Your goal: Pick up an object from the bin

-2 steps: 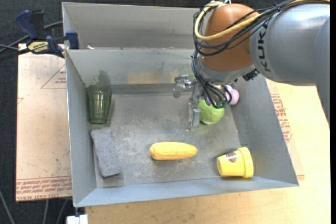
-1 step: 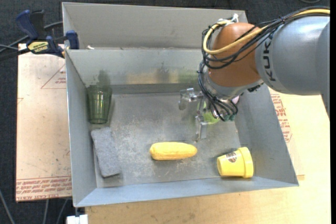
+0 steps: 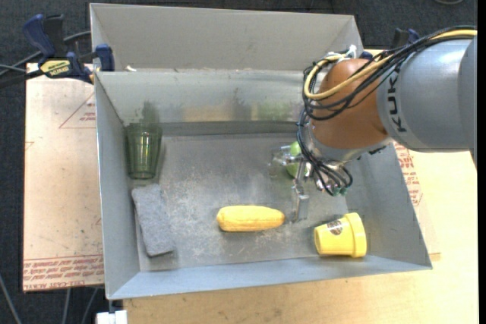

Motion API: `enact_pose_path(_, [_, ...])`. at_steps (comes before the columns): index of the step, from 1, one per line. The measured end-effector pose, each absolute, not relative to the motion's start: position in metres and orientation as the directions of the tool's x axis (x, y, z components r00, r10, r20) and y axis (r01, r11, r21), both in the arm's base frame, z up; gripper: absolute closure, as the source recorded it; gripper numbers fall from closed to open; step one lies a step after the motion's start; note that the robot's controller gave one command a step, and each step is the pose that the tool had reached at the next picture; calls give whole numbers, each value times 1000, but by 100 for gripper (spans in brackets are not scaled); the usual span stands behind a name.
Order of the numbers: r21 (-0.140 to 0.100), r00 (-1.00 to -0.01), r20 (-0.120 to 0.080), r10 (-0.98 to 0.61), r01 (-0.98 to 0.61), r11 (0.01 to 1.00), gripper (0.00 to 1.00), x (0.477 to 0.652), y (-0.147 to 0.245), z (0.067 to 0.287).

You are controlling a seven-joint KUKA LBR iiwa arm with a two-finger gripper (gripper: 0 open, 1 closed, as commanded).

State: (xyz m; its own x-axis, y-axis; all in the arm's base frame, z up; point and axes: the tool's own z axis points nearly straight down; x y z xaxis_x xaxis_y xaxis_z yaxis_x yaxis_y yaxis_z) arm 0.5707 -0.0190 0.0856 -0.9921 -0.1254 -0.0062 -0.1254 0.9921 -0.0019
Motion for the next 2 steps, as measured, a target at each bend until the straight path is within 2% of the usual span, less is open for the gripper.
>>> enact_pose_path(1, [2, -996, -3, -86, -86, 996, 0, 536, 22, 76])
enact_pose_path(2, [4, -998, -7, -68, -68, 998, 0, 504, 46, 72])
